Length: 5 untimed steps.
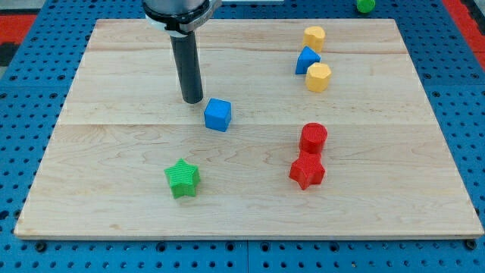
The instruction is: Push the blue cube into the green star
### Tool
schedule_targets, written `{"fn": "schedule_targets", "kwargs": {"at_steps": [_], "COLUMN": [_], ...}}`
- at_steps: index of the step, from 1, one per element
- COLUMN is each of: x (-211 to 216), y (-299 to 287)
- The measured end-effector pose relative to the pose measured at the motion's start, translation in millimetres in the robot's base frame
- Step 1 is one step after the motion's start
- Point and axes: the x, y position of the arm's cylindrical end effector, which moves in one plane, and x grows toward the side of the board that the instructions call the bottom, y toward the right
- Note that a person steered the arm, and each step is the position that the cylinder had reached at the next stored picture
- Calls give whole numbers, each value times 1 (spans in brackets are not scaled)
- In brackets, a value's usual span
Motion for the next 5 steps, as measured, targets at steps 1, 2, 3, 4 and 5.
{"fn": "schedule_targets", "kwargs": {"at_steps": [1, 2, 3, 4, 5], "x": [0, -1, 2, 2, -6], "y": [0, 0, -8, -1, 30]}}
